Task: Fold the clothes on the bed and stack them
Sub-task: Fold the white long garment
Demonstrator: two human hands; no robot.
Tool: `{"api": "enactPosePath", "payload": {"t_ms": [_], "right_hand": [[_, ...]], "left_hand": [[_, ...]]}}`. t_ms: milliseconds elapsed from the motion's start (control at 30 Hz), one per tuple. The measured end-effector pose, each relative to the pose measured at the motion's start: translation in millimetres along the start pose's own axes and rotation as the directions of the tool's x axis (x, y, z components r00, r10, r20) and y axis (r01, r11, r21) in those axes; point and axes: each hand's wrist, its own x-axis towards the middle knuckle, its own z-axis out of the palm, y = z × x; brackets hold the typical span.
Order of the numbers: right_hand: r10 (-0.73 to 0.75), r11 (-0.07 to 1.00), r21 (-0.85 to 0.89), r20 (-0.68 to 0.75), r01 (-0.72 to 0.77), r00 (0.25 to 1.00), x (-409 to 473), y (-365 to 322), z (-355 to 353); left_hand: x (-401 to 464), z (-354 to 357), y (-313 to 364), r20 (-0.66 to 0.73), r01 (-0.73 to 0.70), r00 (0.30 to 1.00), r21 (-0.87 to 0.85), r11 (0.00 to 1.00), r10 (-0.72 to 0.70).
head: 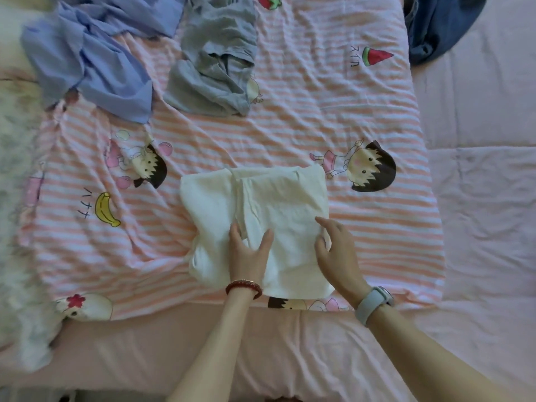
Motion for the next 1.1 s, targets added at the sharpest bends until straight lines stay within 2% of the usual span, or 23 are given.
{"api": "enactPosePath", "payload": {"t_ms": [100, 200, 233, 300, 400, 500, 600, 733, 800, 833, 867, 900, 933, 967, 1000, 1033, 1100], "right_hand": [[0.016, 1.0, -0.02, 0.128, -0.014, 0.992, -3, 9, 8], [-0.014, 0.997, -0.069, 0.144, 0.024, 0.99, -3, 11, 12], [-0.031, 0.994, -0.102, 0.13, 0.044, 0.991, -4, 12, 12], [-0.087, 0.972, -0.208, 0.119, 0.11, 0.989, -7, 14, 12], [-0.235, 0.896, -0.362, 0.109, 0.259, 0.966, -12, 14, 13], [-0.382, 0.834, -0.381, 0.123, 0.399, 0.916, -15, 9, 21], [-0.444, 0.791, -0.37, 0.203, 0.488, 0.873, -15, 2, 35], [-0.438, 0.774, -0.393, 0.235, 0.497, 0.868, -14, -4, 51], [-0.448, 0.786, -0.397, 0.162, 0.474, 0.879, -14, -8, 52], [-0.462, 0.793, -0.395, 0.104, 0.463, 0.881, -12, -10, 52], [-0.481, 0.795, -0.397, 0.049, 0.458, 0.876, -10, -12, 52], [-0.495, 0.791, -0.408, 0.012, 0.456, 0.869, -7, -13, 53], [-0.506, 0.779, -0.43, -0.002, 0.456, 0.863, -2, -14, 55], [-0.506, 0.765, -0.457, 0.011, 0.454, 0.862, 2, -14, 57], [-0.499, 0.748, -0.483, 0.042, 0.455, 0.866, 6, -13, 60], [-0.483, 0.736, -0.502, 0.082, 0.455, 0.872, 10, -11, 64], [-0.45, 0.719, -0.522, 0.153, 0.459, 0.88, 14, -2, 69]], "left_hand": [[8, 19, 8, -0.072, 0.022, 0.997, 0.112, 0.993, -0.014], [21, 26, 19, -0.15, 0.09, 0.986, 0.108, 0.99, -0.073], [23, 24, 22, -0.171, 0.076, 0.983, 0.085, 0.993, -0.061], [25, 18, 22, -0.202, -0.043, 0.978, 0.011, 0.999, 0.044], [19, -5, 23, -0.213, -0.2, 0.962, -0.128, 0.971, 0.17], [20, -39, 15, -0.311, -0.2, 0.942, -0.228, 0.953, 0.123], [30, -72, 2, -0.377, -0.165, 0.924, -0.262, 0.951, 0.057], [44, -90, -9, -0.328, -0.093, 0.945, -0.228, 0.969, 0.013], [46, -90, -11, -0.381, -0.096, 0.921, -0.028, 0.995, 0.078], [46, -89, -9, -0.421, -0.153, 0.881, 0.177, 0.972, 0.215], [44, -88, -7, -0.407, -0.237, 0.819, 0.402, 0.885, 0.404], [41, -83, -6, -0.326, -0.322, 0.745, 0.587, 0.743, 0.581], [40, -73, -9, -0.2, -0.394, 0.686, 0.705, 0.589, 0.699], [38, -62, -12, -0.063, -0.446, 0.66, 0.768, 0.459, 0.748], [37, -49, -18, 0.052, -0.478, 0.673, 0.792, 0.38, 0.738], [36, -38, -23, 0.136, -0.483, 0.713, 0.807, 0.34, 0.688], [44, -28, -36, 0.199, -0.43, 0.8, 0.848, 0.309, 0.566]]}}
